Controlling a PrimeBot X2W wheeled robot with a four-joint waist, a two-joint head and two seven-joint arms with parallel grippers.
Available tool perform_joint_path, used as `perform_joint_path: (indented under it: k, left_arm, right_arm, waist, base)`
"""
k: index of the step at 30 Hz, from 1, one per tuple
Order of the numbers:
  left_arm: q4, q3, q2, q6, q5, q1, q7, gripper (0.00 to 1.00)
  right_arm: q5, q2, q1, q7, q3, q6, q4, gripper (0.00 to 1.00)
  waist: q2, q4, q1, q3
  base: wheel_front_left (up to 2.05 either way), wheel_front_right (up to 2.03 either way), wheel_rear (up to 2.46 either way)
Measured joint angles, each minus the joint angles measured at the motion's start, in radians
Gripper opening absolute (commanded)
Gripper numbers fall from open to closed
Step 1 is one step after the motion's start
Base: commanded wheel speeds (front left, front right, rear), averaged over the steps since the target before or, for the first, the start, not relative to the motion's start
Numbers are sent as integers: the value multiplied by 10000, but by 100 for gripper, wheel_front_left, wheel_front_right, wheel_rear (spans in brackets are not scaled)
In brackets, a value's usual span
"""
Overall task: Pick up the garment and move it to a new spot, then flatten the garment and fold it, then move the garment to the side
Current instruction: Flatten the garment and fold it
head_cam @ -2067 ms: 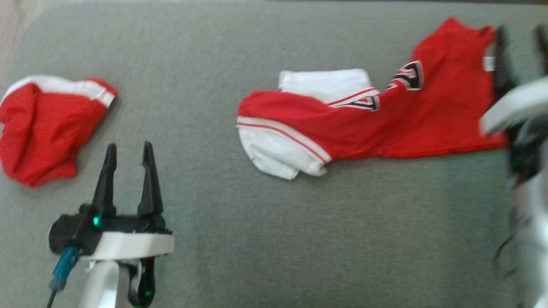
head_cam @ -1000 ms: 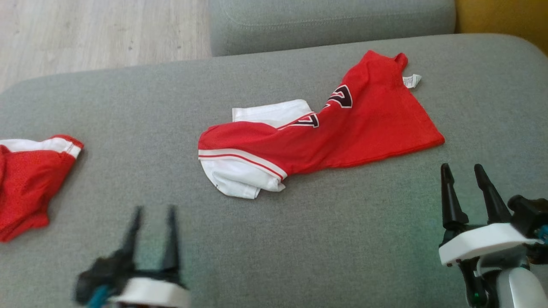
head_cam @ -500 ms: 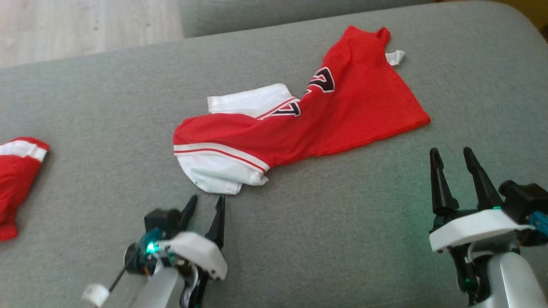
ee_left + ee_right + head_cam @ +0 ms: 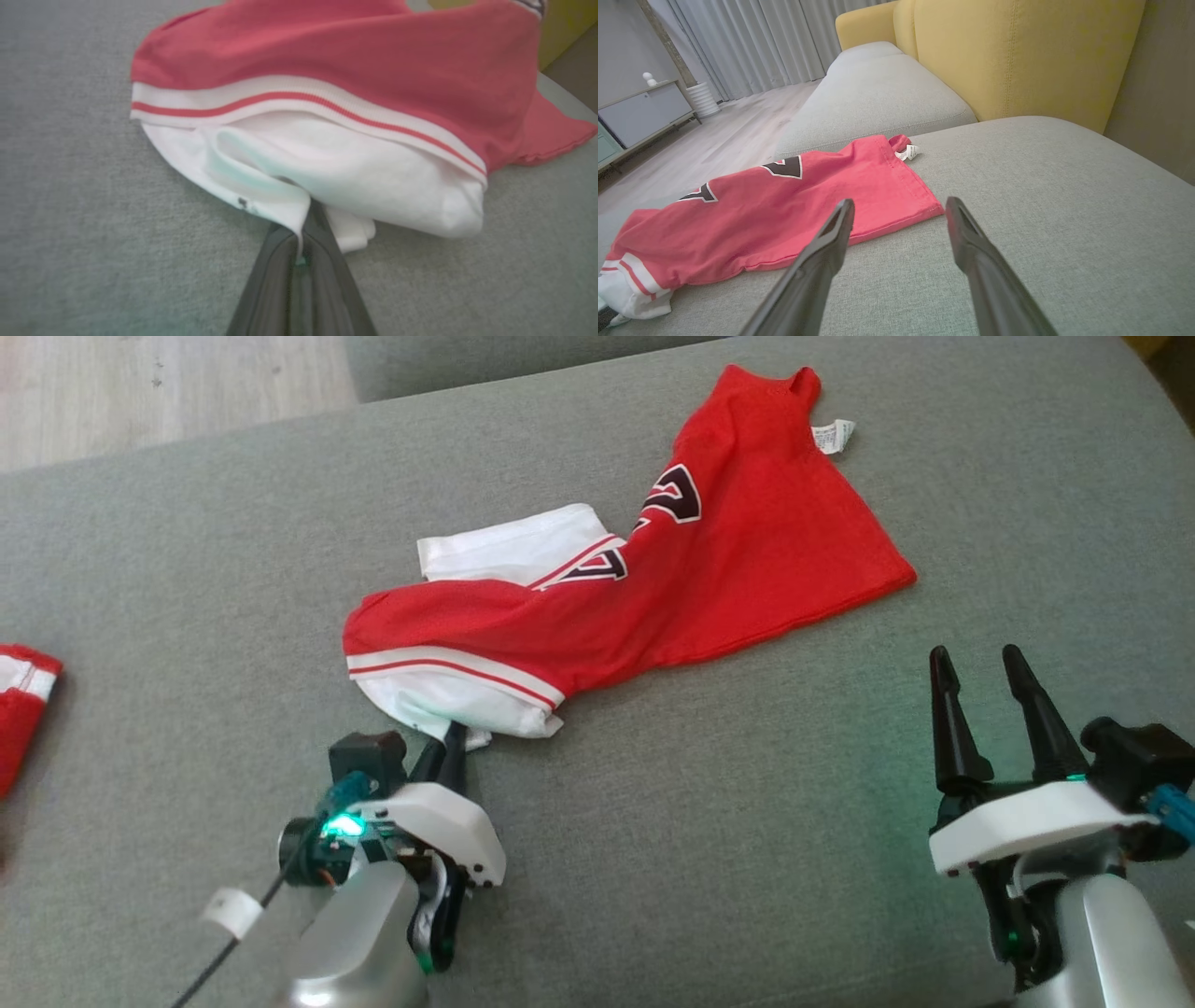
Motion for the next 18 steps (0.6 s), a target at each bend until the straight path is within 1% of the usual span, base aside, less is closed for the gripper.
perform_joint_path:
  k: [3, 6, 10, 14, 18]
  left_arm:
    - [157, -10, -54, 21, 0, -1, -339, 0]
    - [150, 50, -42, 52, -117, 53, -713, 0]
    - [-201, 186, 238, 134, -178, 262, -928, 0]
    - [-782, 357, 614, 232, -178, 515, -1058, 0]
    - [-1367, 336, 773, 270, -174, 536, -1009, 0]
  right_arm:
    - [-17, 4, -126, 207, -134, 0, 203, 100]
    - [-259, 6, -634, 750, -629, 0, 658, 100]
    - [-690, 4, -1749, 1262, -1361, 0, 1448, 100]
    - [-1235, 2, -2914, 1590, -2002, 0, 2715, 100]
    - [-1616, -10, -3740, 1737, -2612, 0, 4061, 100]
  waist:
    - [0, 119, 0, 9]
    - [0, 255, 0, 58]
    - [0, 517, 0, 206]
    - [0, 824, 0, 441]
    - [0, 1137, 0, 800]
  base:
    - [0, 0, 0]
    - [0, 0, 0]
    - [0, 0, 0]
    - [0, 0, 0]
    - [0, 0, 0]
